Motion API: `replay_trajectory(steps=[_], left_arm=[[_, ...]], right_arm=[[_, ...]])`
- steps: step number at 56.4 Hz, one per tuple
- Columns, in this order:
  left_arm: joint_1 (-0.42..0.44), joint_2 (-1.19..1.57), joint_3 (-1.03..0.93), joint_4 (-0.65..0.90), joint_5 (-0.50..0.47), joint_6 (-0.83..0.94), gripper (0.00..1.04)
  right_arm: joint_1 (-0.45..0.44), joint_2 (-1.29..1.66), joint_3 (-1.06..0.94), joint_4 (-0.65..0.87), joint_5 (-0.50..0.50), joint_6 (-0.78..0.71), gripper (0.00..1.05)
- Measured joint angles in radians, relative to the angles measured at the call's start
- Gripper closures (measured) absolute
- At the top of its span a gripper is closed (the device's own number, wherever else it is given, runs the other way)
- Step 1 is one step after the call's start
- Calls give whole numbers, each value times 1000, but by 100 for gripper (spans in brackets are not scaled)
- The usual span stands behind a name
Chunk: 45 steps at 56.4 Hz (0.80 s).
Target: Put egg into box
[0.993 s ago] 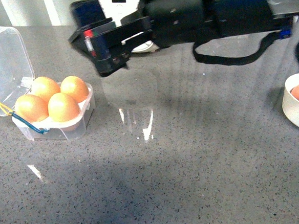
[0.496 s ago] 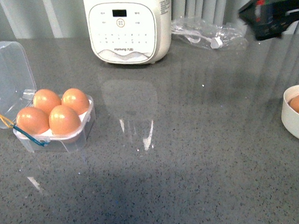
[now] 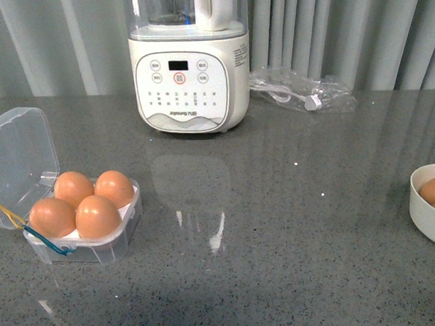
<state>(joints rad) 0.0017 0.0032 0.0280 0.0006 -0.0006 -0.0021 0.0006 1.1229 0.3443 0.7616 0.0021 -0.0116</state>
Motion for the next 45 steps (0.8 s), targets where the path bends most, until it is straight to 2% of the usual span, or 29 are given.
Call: replay_trajectory(steps=[4,21,42,45], left_arm=[[0,0,0,0,0,0,7],[0,0,0,0,0,0,7],[0,0,0,0,0,0,7],[0,0,0,0,0,0,7]], right_arm=[[0,-60,-58,6,-2,0,102],[0,-251,-209,-37,-3,1,102],[0,-485,-296,-183,-3,1,102],[0,-494,-323,-150,-3,1,102]])
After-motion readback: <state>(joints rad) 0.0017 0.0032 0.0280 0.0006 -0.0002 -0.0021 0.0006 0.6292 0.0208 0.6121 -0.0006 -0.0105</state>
